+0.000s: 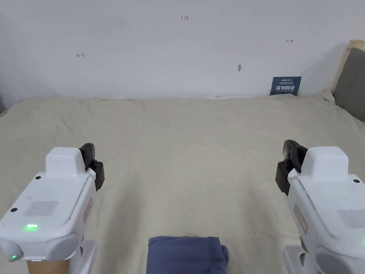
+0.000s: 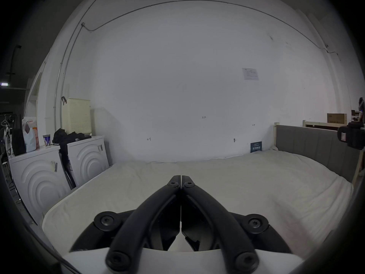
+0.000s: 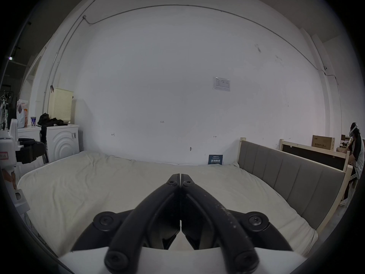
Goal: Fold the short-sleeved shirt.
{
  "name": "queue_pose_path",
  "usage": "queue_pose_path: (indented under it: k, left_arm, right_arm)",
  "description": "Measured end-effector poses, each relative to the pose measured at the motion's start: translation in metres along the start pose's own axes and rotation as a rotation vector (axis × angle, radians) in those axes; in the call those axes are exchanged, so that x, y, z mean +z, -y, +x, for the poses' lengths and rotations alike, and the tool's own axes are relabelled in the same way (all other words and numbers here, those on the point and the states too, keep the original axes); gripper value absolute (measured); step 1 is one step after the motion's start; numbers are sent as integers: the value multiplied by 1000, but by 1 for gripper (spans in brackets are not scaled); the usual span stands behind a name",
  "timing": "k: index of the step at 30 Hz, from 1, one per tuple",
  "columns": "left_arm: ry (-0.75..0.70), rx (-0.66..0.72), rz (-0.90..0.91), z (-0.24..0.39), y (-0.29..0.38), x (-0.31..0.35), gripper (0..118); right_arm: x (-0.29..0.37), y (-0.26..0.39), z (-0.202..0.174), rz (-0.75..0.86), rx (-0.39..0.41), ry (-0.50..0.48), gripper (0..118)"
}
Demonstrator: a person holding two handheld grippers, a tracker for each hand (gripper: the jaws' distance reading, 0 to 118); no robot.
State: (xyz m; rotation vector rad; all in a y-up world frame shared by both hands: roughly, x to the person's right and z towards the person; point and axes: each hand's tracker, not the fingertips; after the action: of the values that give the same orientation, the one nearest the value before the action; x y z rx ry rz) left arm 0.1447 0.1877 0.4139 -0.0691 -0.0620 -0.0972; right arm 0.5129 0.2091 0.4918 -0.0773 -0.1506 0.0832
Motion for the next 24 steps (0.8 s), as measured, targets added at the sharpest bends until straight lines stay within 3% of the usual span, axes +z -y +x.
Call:
queue_pose_path:
  k: [15, 24]
  left_arm:
    - [-6, 56, -23, -5, 0, -1, 0]
    - [4, 56, -41, -15, 9, -11, 0]
  right_arm:
    - [-6, 5, -7, -20, -1, -13, 1]
    - [-30, 70, -53, -152, -13, -139, 1]
